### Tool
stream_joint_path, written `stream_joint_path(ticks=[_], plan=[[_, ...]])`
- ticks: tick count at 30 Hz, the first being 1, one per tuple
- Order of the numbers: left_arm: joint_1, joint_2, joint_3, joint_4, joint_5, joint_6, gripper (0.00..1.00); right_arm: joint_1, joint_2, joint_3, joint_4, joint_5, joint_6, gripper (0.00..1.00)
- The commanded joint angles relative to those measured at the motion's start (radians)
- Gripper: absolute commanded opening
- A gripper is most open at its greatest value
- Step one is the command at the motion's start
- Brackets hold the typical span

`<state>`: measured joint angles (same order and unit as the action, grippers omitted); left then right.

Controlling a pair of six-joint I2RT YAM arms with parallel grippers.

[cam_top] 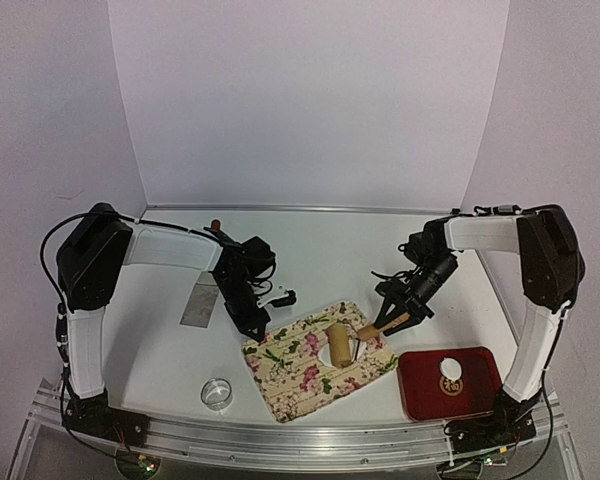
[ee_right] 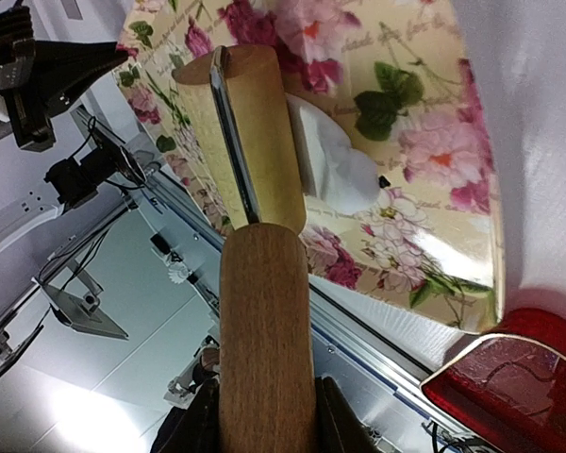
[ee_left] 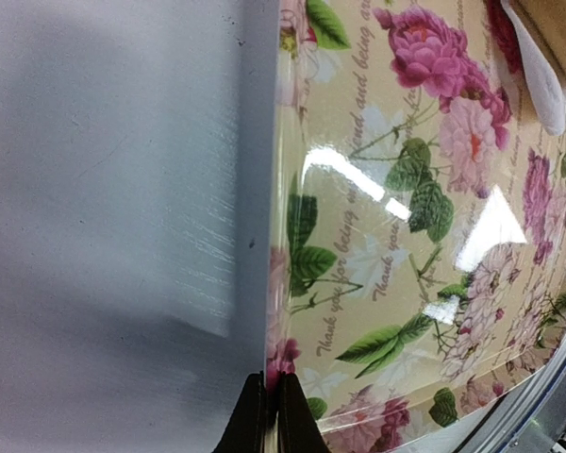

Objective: Roll out the dumpling wrappers from the dough

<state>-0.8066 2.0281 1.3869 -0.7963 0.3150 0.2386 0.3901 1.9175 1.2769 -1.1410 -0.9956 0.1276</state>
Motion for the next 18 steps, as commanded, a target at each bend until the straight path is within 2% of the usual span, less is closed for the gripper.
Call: stream_joint_path(ticks=[1, 10, 18], plan=[[0.0, 0.02, -0.004, 0.014, -0.079, -0.015, 0.0, 0.079, 0.104, -0.013, -0.076, 0.186, 0.067, 0.0], [-0.002, 0.02, -0.009, 0.015, -0.078, -0.032, 0.0, 0.132, 0.13, -0.016, -0.06, 0.215, 0.088, 0.0], [-0.002, 0.027, -0.004, 0.014, -0.073, -0.045, 0.0, 0.184, 0.147, -0.007, -0.033, 0.352, 0.159, 0.0]])
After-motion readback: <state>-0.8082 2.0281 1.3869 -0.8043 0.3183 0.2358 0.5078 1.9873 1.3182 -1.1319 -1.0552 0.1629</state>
